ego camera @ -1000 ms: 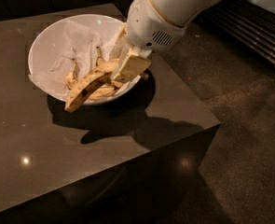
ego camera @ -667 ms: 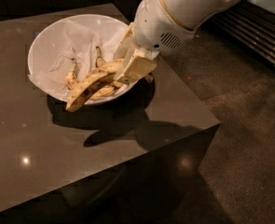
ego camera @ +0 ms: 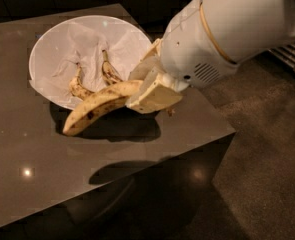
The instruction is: Pick banana from white bowl
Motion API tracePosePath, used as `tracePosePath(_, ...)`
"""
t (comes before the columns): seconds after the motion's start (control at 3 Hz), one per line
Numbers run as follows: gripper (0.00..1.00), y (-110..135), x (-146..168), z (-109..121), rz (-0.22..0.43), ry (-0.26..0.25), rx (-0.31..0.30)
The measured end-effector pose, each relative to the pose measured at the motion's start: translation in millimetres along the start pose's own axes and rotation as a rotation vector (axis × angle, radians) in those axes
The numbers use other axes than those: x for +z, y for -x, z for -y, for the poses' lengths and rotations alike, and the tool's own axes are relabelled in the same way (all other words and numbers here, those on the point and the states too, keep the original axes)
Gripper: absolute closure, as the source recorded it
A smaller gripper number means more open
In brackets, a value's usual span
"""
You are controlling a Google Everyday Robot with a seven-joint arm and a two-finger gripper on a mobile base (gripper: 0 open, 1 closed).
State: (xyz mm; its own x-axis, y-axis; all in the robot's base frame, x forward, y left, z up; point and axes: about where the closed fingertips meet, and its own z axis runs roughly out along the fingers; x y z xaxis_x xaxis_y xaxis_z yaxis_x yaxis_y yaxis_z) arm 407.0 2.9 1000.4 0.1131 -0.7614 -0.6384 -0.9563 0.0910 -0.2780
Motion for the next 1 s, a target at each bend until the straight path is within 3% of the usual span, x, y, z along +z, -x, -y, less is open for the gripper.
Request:
tracePosePath(0.33, 1.0, -12.0, -8.3, -28.6, 0.001, -0.026, 0.067)
tracePosePath(0.67, 1.0, -17.5, -12.0, -41.0, -0.02, -0.059, 0.096)
tracePosePath(1.0, 1.0, -7.8, -15.3, -42.7, -0.019, -0.067, 0.076)
